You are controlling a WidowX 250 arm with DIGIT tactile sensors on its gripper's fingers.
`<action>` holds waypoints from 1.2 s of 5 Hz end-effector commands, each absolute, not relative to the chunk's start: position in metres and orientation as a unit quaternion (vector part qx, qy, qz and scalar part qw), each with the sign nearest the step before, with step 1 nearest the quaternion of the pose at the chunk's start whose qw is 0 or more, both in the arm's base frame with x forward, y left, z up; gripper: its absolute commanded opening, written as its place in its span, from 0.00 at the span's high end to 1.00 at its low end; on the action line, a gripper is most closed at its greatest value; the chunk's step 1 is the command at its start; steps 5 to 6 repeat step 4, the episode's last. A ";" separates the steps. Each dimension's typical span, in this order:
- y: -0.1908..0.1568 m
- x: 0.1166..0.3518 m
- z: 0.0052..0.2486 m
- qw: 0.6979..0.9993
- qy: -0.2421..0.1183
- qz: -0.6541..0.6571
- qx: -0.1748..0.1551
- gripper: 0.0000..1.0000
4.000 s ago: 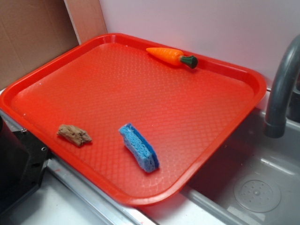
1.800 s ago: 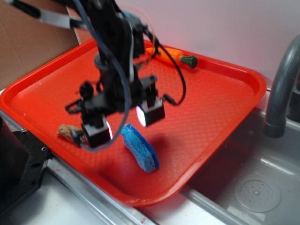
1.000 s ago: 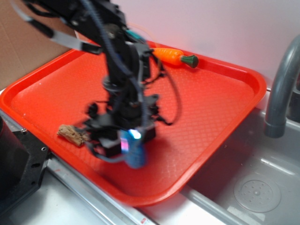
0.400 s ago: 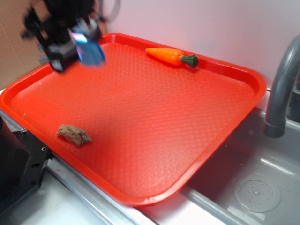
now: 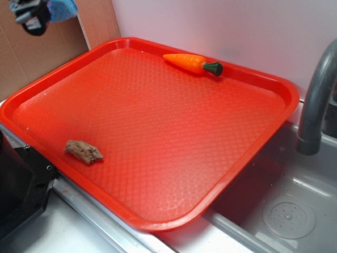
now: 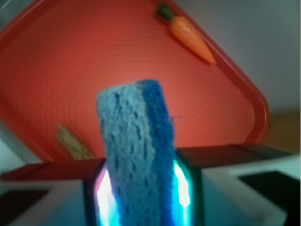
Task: Grab the blue sponge.
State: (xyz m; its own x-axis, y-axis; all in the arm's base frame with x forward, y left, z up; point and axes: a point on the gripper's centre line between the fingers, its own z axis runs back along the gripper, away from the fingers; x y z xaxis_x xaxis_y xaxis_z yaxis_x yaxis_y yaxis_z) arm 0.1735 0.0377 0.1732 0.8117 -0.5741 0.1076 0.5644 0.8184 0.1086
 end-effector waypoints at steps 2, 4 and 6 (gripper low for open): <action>-0.006 0.152 0.179 0.997 -0.030 0.070 0.027 1.00; -0.007 0.172 0.177 0.948 -0.030 0.315 0.030 1.00; -0.007 0.172 0.177 0.948 -0.030 0.315 0.030 1.00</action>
